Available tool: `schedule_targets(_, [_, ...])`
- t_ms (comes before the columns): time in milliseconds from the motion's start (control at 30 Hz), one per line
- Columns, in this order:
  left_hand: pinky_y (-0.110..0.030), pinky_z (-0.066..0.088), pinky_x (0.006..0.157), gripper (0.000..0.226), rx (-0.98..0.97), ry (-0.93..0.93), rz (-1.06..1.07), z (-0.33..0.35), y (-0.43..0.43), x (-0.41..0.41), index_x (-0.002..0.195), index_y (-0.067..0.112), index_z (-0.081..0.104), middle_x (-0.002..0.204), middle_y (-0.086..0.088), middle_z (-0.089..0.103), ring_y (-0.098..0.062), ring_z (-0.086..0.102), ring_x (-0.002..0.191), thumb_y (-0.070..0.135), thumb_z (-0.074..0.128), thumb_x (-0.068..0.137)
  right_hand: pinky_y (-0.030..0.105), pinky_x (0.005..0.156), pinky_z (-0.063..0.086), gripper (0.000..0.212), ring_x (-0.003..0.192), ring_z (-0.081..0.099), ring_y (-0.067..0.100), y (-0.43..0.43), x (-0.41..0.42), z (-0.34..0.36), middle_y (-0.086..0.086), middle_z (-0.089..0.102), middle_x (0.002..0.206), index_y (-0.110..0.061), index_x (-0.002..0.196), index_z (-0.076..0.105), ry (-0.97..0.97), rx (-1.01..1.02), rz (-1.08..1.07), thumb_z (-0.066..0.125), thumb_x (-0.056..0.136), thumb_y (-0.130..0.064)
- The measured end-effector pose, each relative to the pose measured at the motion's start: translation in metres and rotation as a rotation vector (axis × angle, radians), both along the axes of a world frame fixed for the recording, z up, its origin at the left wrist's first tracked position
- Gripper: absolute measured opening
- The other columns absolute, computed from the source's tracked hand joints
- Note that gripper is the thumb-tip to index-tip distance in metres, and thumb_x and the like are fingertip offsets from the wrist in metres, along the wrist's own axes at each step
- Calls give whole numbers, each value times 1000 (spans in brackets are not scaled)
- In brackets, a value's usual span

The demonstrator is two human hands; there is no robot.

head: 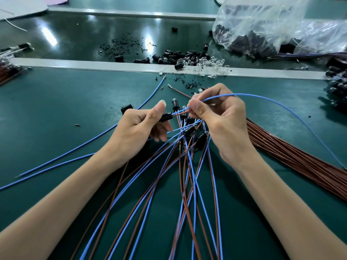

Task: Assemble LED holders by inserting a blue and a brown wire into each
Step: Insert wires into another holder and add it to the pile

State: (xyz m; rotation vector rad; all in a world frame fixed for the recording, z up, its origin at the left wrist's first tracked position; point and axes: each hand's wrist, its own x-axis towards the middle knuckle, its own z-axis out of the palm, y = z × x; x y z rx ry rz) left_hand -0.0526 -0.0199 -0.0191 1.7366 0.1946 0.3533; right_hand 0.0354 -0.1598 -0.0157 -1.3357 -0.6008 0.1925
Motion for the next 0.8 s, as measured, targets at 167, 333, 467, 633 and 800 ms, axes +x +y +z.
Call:
schedule_targets(167, [-13, 41, 50, 49, -22, 41, -13, 2, 2, 0, 60, 10, 65, 45, 1, 56, -6, 49, 43, 43, 40, 88, 23, 69, 53, 14, 65, 62, 10, 1, -2, 1, -8, 67, 72, -15, 76, 56, 21, 56, 9, 69, 79, -11])
schedule_targets(333, [-14, 41, 49, 52, -80, 59, 10, 0, 5, 1, 54, 16, 69, 51, -6, 58, -10, 51, 46, 47, 42, 86, 23, 67, 55, 16, 69, 66, 12, 4, -7, -1, -5, 65, 74, -13, 79, 53, 44, 33, 45, 65, 85, -2])
schedule_targets(467, [-15, 42, 54, 32, -33, 30, 46, -2, 4, 3, 79, 19, 71, 58, 5, 61, -8, 49, 51, 43, 50, 83, 21, 65, 55, 17, 64, 68, 12, 3, -5, 1, -4, 66, 67, -10, 78, 55, 55, 42, -34, 68, 83, 0])
schedule_targets(633, [-13, 48, 60, 20, -60, -77, 72, -1, 4, -1, 89, 14, 65, 64, 10, 64, -5, 58, 55, 29, 65, 76, 16, 61, 52, 18, 61, 67, 8, 4, -5, 0, -4, 67, 63, -12, 78, 56, 16, 17, -140, 72, 82, -4])
schedule_targets(800, [-12, 48, 68, 25, 6, -102, 36, -3, 2, -1, 84, 16, 66, 71, 10, 67, -4, 58, 65, 21, 77, 61, 21, 62, 53, 19, 59, 64, 8, 3, -3, 0, -8, 69, 62, -16, 77, 56, -22, -21, -210, 73, 82, -10])
